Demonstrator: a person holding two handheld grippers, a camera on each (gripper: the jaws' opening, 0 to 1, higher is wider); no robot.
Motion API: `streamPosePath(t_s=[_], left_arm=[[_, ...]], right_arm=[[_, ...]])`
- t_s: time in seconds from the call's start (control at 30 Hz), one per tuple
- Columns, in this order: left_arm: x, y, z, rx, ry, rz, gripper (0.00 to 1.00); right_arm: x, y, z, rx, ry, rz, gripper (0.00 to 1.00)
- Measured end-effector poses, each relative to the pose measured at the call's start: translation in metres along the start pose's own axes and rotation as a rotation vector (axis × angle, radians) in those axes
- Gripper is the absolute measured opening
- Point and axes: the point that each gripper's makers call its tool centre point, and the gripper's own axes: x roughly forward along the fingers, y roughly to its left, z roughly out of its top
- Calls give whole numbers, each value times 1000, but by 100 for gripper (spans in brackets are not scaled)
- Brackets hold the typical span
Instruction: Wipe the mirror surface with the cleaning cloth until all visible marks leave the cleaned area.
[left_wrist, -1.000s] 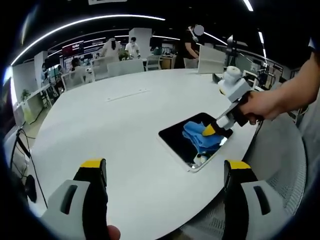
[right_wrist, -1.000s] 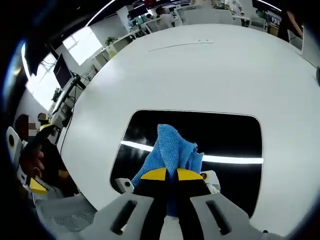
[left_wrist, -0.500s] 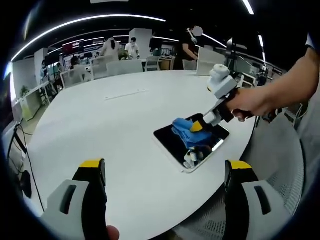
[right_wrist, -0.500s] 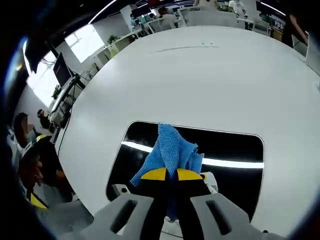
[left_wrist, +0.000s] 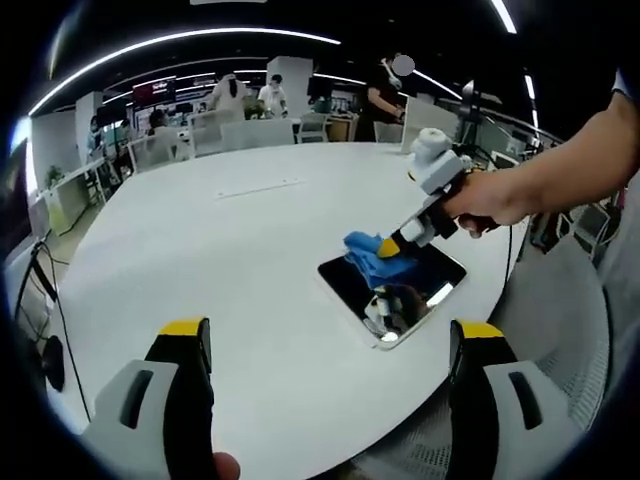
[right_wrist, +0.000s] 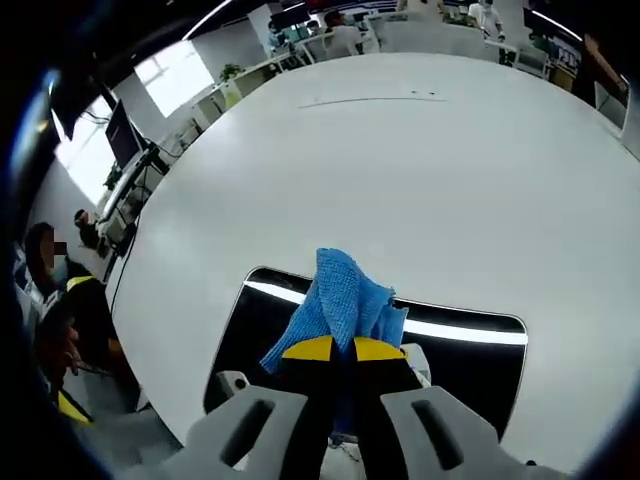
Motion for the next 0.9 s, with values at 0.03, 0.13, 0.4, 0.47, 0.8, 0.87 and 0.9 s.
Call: streamPosePath(t_s=[0.03,0.13,0.4,0.47,0.8,0.87,0.9], left_arm=[[0,-1,1,-5,-2,-4,99],[3,-6,-1,0,4,-19,99],[7,-9,4,3,7,-24,99],[8,-8,4,15,11,-20,99],[19,-5,8,15,11,-13,99],[20,-6,7,19,14,-13,99],[21,-7,8,21,12,-11,99]], right_arm=[[1,-1,3,-1,3,0,0],[3,-3,7,1,7,2,0],[9,-6,17,2,12,18,0],[8,-6,16,12,17,23,0],[5,-10,15,7,0,34,0],[3,-14,15,17,-1,33,0],[2,-17,14,27,1,31,0]])
